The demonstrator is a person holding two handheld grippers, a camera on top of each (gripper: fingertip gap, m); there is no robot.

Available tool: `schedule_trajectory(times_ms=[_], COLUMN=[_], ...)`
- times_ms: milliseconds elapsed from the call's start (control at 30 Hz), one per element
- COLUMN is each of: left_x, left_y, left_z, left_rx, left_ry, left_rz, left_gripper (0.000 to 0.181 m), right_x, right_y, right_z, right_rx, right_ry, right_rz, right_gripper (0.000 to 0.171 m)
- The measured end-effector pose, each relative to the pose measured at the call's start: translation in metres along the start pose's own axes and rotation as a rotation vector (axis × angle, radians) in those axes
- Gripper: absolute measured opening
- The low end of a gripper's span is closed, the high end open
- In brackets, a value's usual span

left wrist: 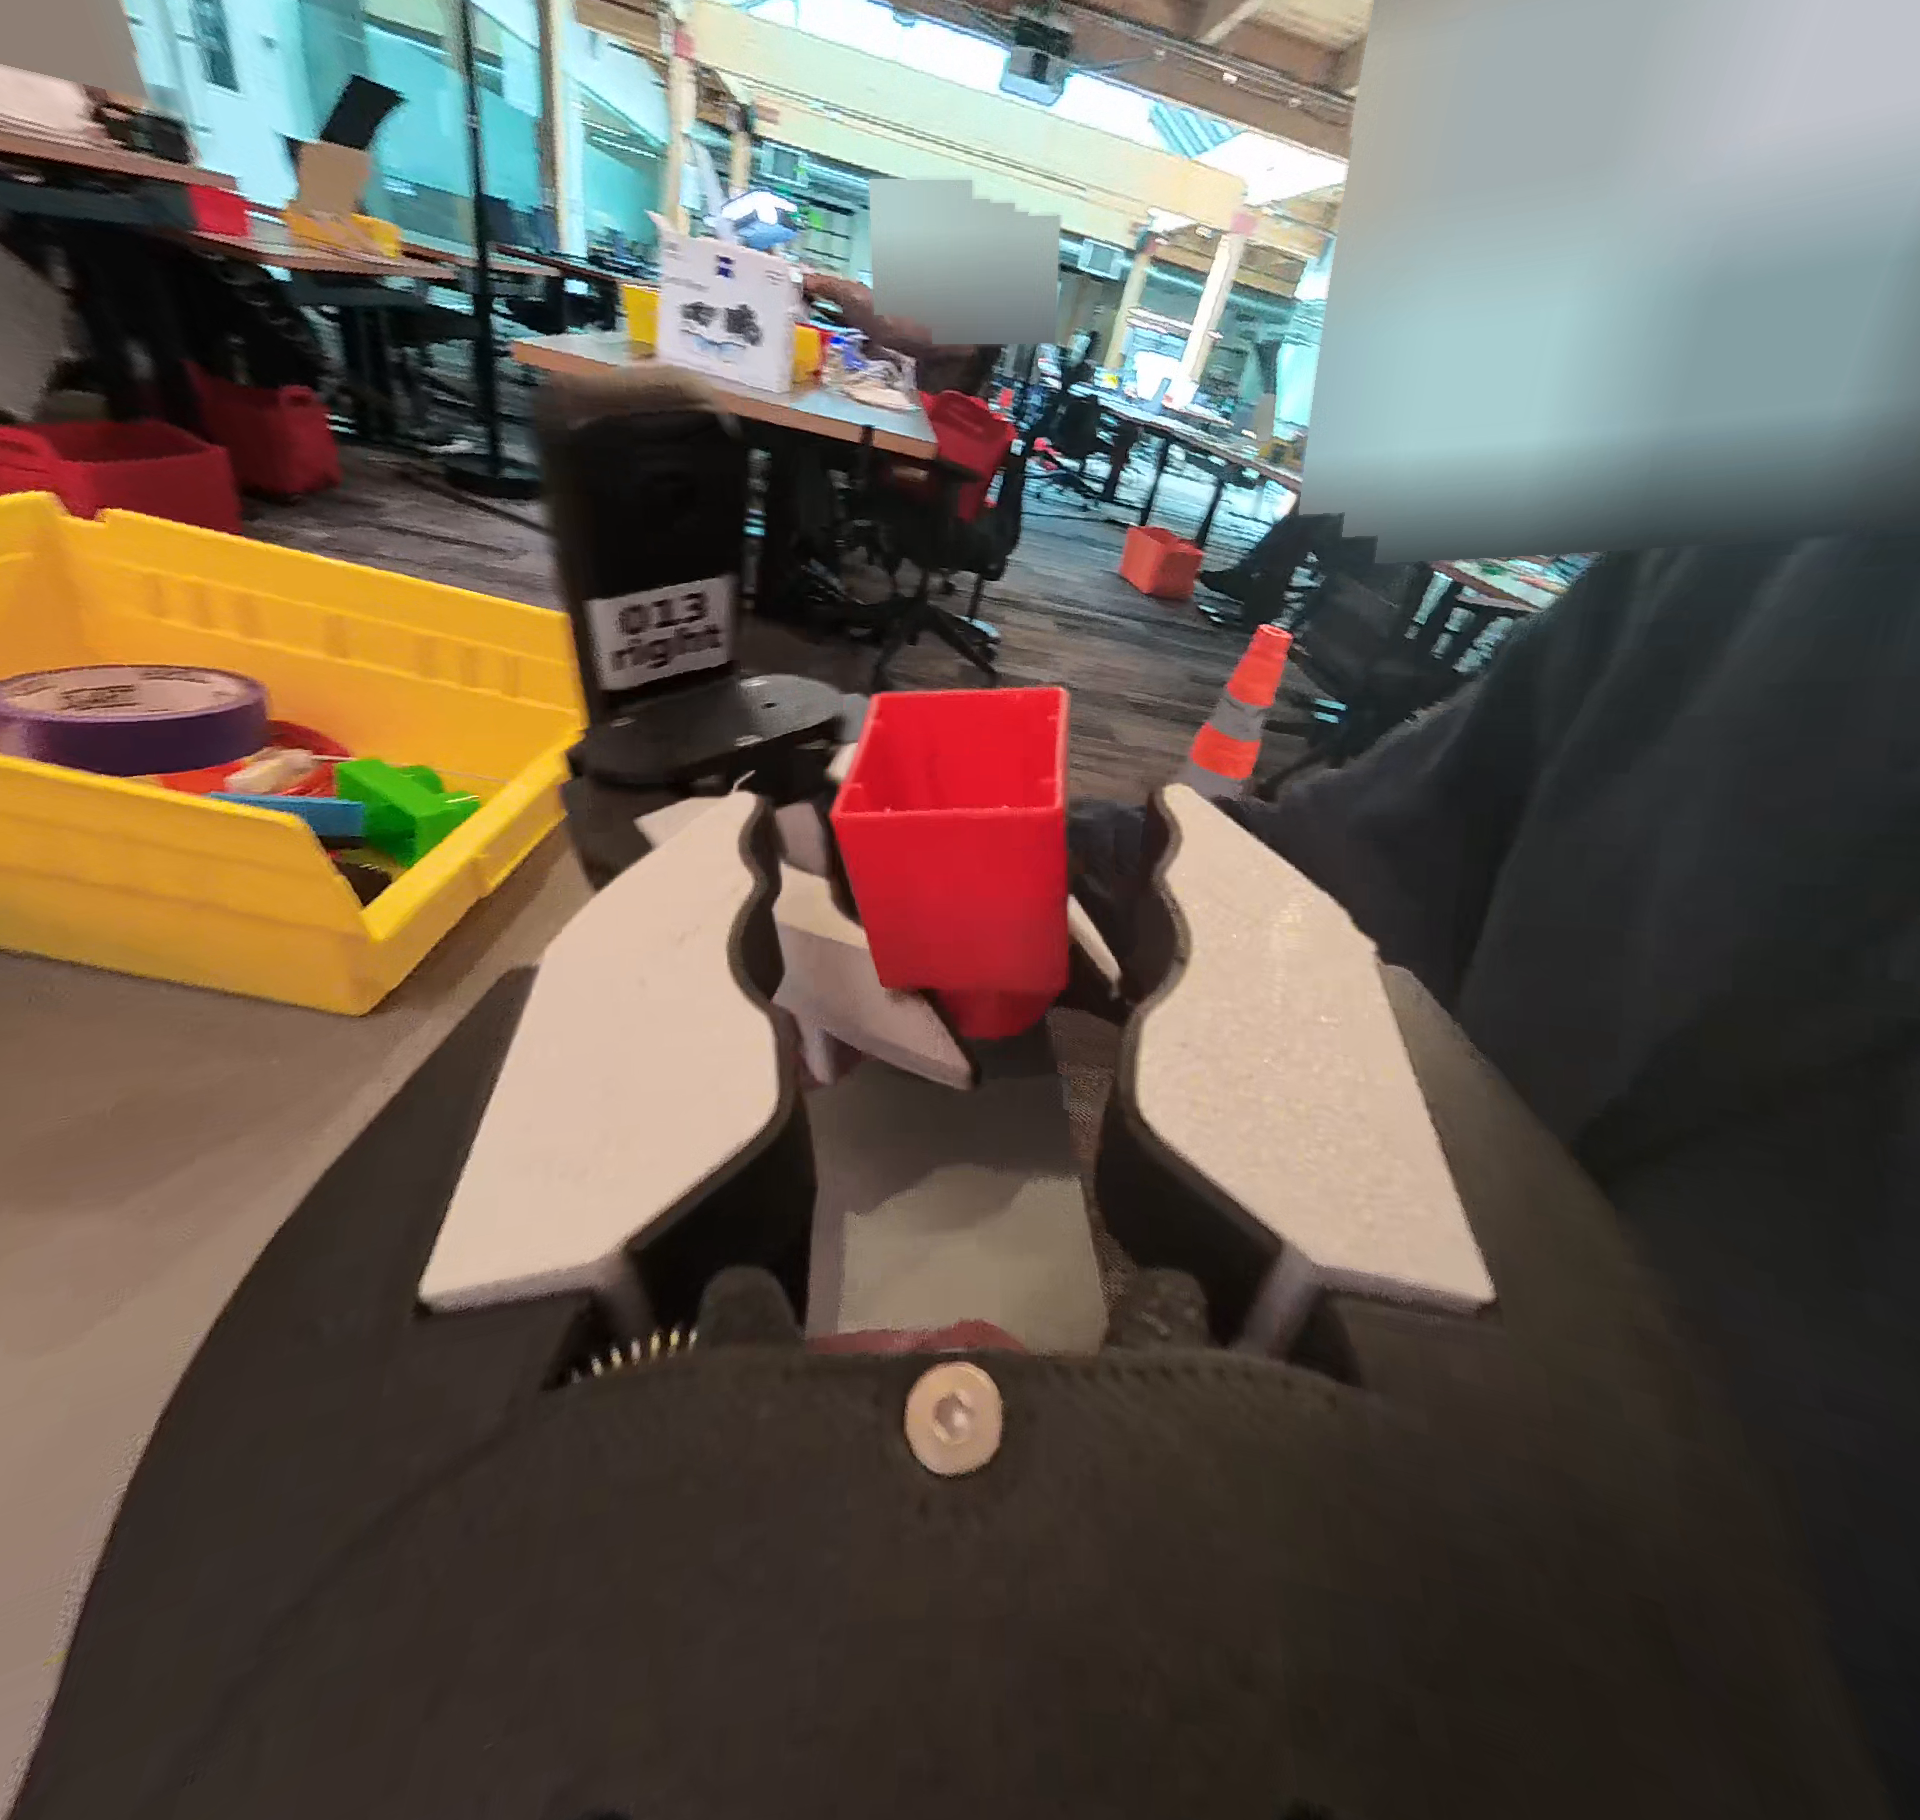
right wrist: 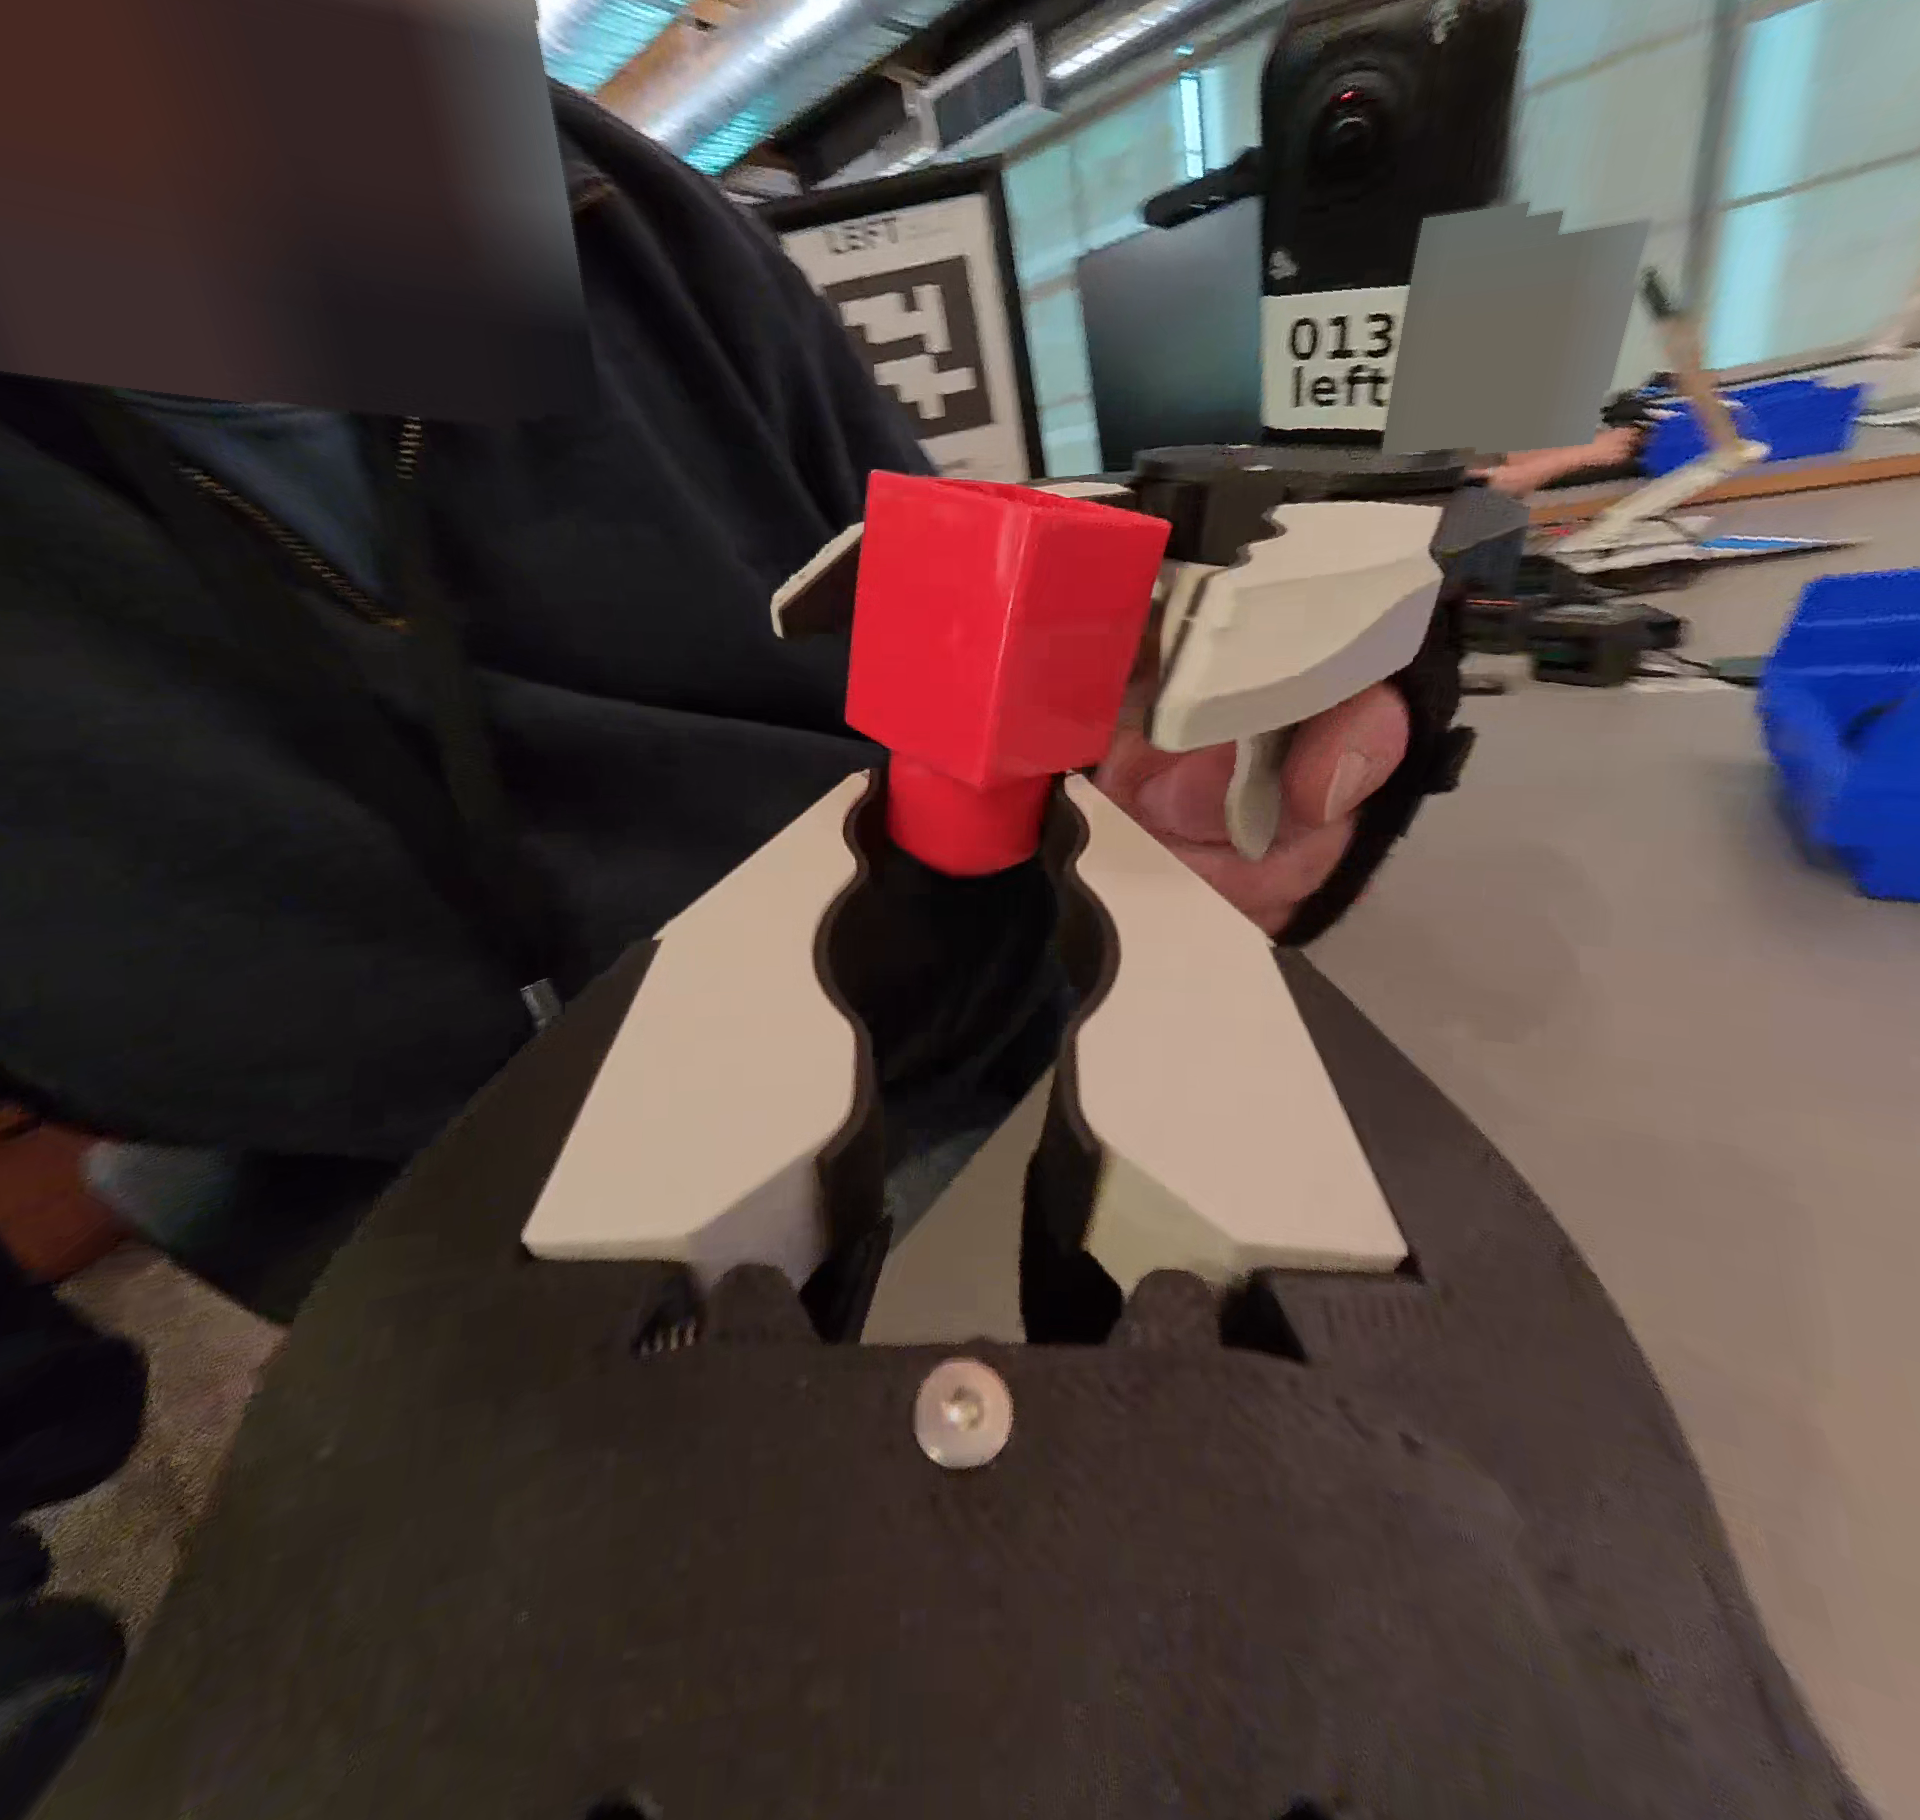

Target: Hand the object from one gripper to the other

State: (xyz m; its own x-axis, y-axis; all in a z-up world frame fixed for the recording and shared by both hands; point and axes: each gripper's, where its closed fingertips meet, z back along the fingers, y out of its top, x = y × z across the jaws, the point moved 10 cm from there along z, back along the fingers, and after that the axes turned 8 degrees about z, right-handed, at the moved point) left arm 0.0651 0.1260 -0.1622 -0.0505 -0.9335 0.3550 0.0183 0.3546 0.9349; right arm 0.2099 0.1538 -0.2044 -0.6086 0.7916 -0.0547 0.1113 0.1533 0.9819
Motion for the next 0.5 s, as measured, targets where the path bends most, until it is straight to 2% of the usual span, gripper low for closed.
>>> schedule_trajectory(times_ms=[100, 333, 500], left_x=[0.004, 0.01, 0.019], left_y=[0.0, -0.006, -0.012], left_z=[-0.003, -0.01, -0.016], left_rx=[-0.009, -0.044, -0.074], left_ry=[-0.073, -0.249, -0.323], left_rz=[0.001, 0.02, -0.005], left_gripper=[0.065, 0.049, 0.05], right_x=[0.002, 0.0, -0.001], right_y=[-0.003, -0.012, -0.018], right_z=[-0.002, -0.019, -0.028], right_rx=[0.04, 0.058, 0.064], right_ry=[0.133, 0.386, 0.519], right_rz=[-0.029, -0.092, -0.139], right_gripper=[0.027, 0.027, 0.027])
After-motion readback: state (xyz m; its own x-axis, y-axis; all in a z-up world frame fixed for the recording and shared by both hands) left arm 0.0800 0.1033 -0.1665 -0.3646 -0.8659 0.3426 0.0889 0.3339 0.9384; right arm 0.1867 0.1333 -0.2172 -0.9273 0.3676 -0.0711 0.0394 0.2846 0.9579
